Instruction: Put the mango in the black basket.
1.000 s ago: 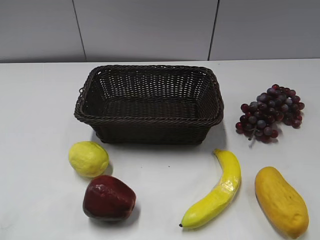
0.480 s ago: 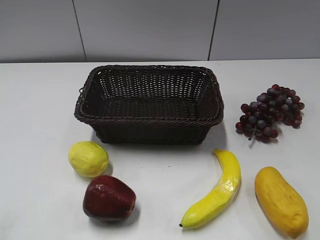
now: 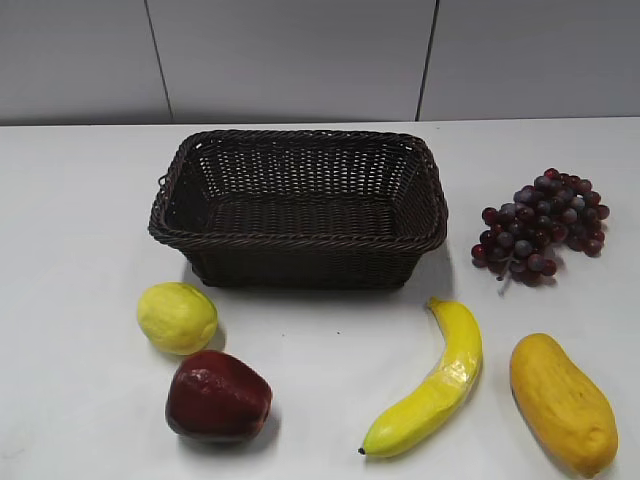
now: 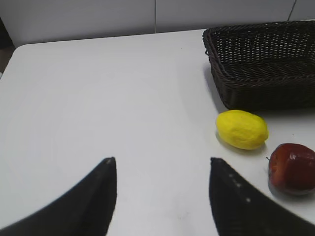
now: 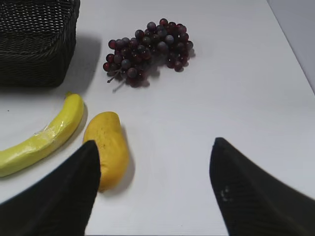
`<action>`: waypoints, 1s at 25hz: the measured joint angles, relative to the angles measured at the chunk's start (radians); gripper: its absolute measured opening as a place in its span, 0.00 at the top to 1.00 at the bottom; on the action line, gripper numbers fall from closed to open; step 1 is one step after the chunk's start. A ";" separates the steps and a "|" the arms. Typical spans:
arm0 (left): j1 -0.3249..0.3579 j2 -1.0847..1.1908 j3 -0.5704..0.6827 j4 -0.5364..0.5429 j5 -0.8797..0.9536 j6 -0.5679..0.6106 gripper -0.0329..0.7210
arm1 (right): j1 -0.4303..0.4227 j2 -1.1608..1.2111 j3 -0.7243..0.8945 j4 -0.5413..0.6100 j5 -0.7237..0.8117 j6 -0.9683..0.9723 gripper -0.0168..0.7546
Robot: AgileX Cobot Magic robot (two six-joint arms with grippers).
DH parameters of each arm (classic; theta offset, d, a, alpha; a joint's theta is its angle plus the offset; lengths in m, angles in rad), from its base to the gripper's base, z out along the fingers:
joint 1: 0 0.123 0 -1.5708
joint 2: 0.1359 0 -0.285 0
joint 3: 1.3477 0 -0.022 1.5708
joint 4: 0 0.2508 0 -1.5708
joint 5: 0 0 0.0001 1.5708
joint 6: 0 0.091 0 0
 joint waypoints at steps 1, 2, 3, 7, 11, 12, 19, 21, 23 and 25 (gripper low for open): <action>0.000 0.000 0.000 0.000 0.000 0.000 0.35 | 0.000 0.033 0.000 0.008 0.000 0.000 0.17; 0.000 0.000 0.000 0.000 0.000 0.000 0.35 | 0.000 0.064 0.000 0.012 0.000 0.000 0.15; 0.000 0.000 0.000 0.000 0.000 0.000 0.35 | 0.000 0.102 0.000 0.014 -0.001 0.000 0.14; 0.000 0.000 0.000 0.000 0.000 0.000 0.35 | 0.000 0.241 0.001 0.039 -0.002 0.000 0.13; 0.000 0.000 0.000 0.000 0.000 0.000 0.35 | 0.000 0.377 -0.006 0.105 -0.018 -0.059 0.15; 0.000 0.000 0.000 0.000 0.000 0.000 0.35 | 0.000 0.411 -0.015 0.128 -0.029 -0.080 0.16; 0.000 0.000 0.000 0.000 0.000 0.000 0.35 | 0.000 0.668 -0.051 0.228 -0.085 -0.187 0.21; 0.000 0.000 0.000 0.000 0.000 0.000 0.35 | 0.000 0.755 -0.051 0.241 -0.091 -0.221 0.22; 0.000 0.000 0.000 0.000 0.000 0.000 0.35 | 0.000 0.829 -0.051 0.255 -0.106 -0.252 0.22; 0.000 0.000 0.000 0.000 0.000 0.000 0.35 | 0.000 0.907 -0.051 0.271 -0.129 -0.271 0.22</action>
